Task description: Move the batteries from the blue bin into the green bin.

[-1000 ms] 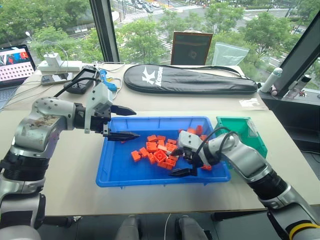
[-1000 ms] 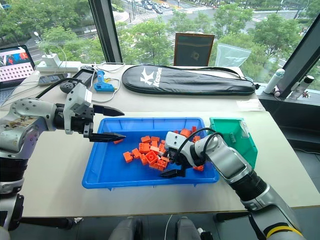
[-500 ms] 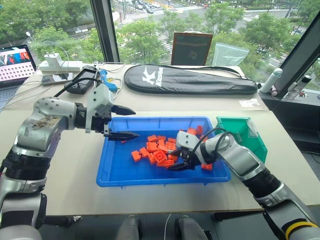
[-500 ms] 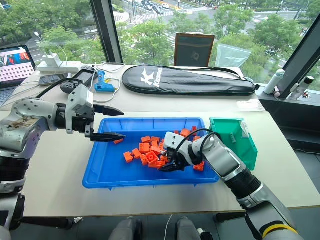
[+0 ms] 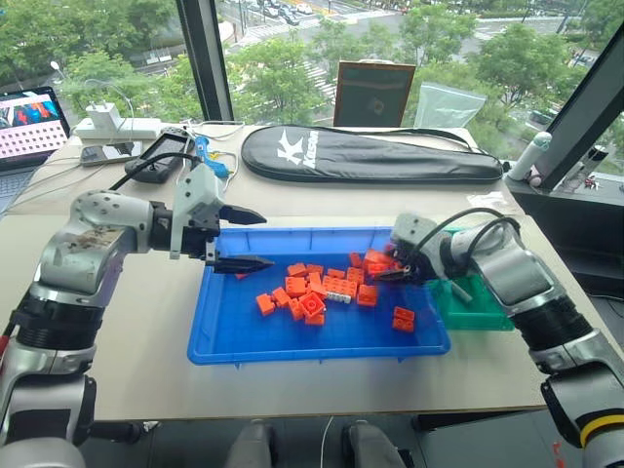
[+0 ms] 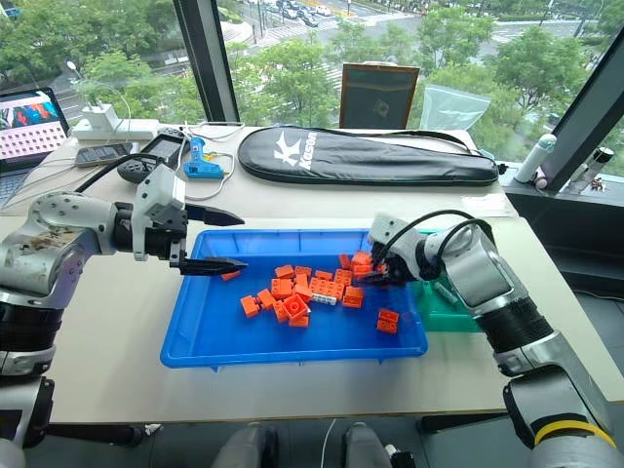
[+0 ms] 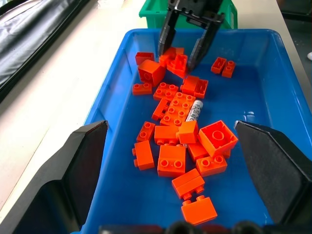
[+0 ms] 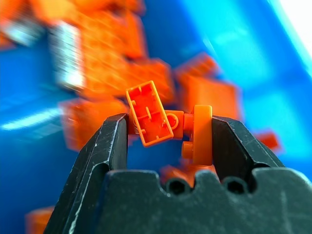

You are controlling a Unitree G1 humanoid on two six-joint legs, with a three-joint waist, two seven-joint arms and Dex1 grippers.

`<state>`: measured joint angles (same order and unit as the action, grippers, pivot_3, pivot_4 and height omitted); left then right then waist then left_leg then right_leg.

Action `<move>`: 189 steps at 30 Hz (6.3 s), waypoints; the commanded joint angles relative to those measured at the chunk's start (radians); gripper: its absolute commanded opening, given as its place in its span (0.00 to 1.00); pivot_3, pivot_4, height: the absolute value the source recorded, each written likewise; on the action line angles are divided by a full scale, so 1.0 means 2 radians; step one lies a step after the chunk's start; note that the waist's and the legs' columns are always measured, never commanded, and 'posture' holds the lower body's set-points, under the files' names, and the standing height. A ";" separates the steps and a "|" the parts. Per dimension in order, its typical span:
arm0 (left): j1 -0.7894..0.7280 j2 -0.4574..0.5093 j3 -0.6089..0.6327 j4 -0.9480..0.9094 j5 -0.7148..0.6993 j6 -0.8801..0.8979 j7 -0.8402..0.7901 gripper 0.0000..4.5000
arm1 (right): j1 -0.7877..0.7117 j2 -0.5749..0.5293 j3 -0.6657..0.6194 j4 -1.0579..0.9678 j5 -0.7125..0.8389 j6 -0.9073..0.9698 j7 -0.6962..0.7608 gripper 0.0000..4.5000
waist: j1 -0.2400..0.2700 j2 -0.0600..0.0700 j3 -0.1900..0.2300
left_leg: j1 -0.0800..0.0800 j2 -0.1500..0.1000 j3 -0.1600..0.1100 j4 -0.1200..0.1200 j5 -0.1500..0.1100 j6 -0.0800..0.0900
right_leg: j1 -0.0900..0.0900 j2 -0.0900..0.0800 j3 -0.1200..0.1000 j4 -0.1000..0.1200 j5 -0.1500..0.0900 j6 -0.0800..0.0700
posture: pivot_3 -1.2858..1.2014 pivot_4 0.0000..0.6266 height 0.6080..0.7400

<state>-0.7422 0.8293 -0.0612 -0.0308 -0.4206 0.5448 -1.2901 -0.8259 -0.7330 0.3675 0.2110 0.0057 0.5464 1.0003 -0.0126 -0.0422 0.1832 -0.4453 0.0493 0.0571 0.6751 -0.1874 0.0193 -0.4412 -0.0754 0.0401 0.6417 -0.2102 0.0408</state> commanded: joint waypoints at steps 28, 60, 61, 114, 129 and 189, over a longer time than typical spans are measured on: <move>-0.010 0.007 0.006 -0.009 -0.001 -0.005 -0.015 1.00 | 0.057 0.060 0.036 -0.196 0.080 0.129 0.020 0.99 | 0.000 0.000 0.000 | 0.000 0.000 0.000 0.000 0.000 0.000 | 0.000 0.000 0.000 0.000 0.000 0.000 | 0.52 0.24 0.95; -0.002 0.007 0.003 -0.010 0.009 -0.016 -0.015 1.00 | 0.051 0.045 0.036 -0.160 0.061 0.095 0.022 0.61 | 0.000 0.000 0.000 | 0.000 0.000 0.000 0.000 0.000 0.000 | 0.000 0.000 0.000 0.000 0.000 0.000 | 0.52 0.24 0.95; -0.001 0.008 0.002 -0.010 0.010 -0.017 -0.015 1.00 | 0.051 0.046 0.037 -0.158 0.060 0.094 0.022 0.61 | 0.000 0.000 0.000 | 0.000 0.000 0.000 0.000 0.000 0.000 | 0.000 0.000 0.000 0.000 0.000 0.000 | 0.52 0.24 0.95; -0.066 -0.062 0.015 0.015 -0.061 0.038 -0.016 1.00 | 0.091 -0.151 -0.149 -0.072 0.028 0.069 -0.010 0.17 | -0.005 0.000 0.000 | 0.000 0.000 0.000 0.000 0.000 0.000 | 0.000 0.000 0.001 0.000 0.000 0.000 | 0.52 0.24 0.95; -0.024 0.010 0.000 0.013 -0.007 0.009 -0.039 1.00 | 0.038 0.011 -0.092 -0.219 0.133 0.164 0.000 0.99 | -0.004 0.000 0.000 | 0.000 0.000 -0.001 -0.001 0.000 0.000 | 0.000 0.001 0.000 0.000 0.000 0.000 | 0.52 0.24 0.95; -0.017 0.013 0.002 -0.003 -0.004 0.009 -0.025 1.00 | 0.056 0.134 0.025 -0.175 0.069 0.101 -0.065 0.87 | 0.000 0.000 0.000 | 0.000 0.000 -0.001 0.000 0.000 0.000 | 0.000 0.000 0.000 0.000 0.000 0.000 | 0.52 0.24 0.95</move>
<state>-0.7540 0.8534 -0.0635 -0.0163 -0.4286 0.5715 -1.3433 -0.6960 -0.4738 0.4273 -0.1507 0.1563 0.7836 0.8779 -0.0129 -0.0418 0.1834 -0.4461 0.0494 0.0554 0.6756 -0.1874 0.0194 -0.4411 -0.0748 0.0394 0.6427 -0.2104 0.0408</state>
